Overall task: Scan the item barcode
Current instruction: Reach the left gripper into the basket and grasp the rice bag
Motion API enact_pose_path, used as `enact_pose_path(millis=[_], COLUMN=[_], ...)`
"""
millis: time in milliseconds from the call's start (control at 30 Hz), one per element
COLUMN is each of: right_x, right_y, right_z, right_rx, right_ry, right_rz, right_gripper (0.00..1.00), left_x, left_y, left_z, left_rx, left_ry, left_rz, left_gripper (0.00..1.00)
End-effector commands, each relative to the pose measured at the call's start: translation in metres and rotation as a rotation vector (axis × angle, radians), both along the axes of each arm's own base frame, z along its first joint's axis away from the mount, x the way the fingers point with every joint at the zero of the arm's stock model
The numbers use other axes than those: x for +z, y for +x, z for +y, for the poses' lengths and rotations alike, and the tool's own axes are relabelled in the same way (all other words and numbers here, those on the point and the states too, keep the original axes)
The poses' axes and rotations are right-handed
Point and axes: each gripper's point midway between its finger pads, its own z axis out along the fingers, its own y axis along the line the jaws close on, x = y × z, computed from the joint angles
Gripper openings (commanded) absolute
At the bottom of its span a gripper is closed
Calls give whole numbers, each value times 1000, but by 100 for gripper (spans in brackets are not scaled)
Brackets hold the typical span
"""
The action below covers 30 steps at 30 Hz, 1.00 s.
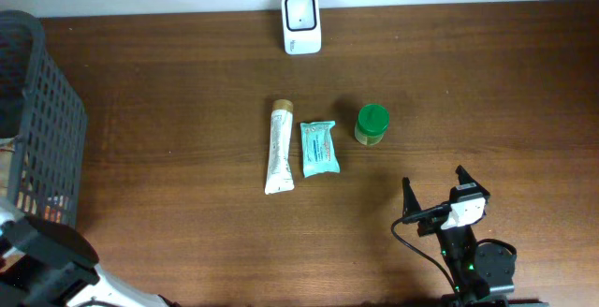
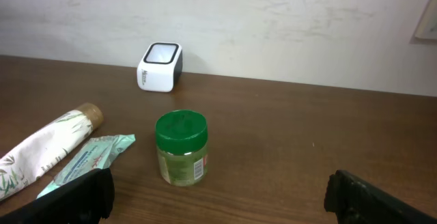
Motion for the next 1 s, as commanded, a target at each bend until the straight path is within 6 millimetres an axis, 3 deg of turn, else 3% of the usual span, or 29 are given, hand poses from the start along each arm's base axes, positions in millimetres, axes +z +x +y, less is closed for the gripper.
enact_pose_path(millis=[0,133,367,467,700,967], right_x=[-3,-3,-3,-3,-3,-3], right_y=[0,0,0,0,0,0], right_z=[1,1,1,1,1,1], right_rx=[4,4,4,4,4,4], right_ry=[3,3,3,3,3,3], right_rz=[4,4,4,4,4,4], right_gripper=[98,98,98,98,98,98], left_x=[-36,-71,-101,-111,-164,-200], left_y=[-16,-27,-21,-22,-26,-30], left_z=[6,16,22,24,24,30], left_rx=[-75,-42,-143,-151,-177,-167], left_ry=[45,72,99,91,4,-31], left_rz=[170,228,243,263,357,395], left_gripper=[100,100,91,92,97,97])
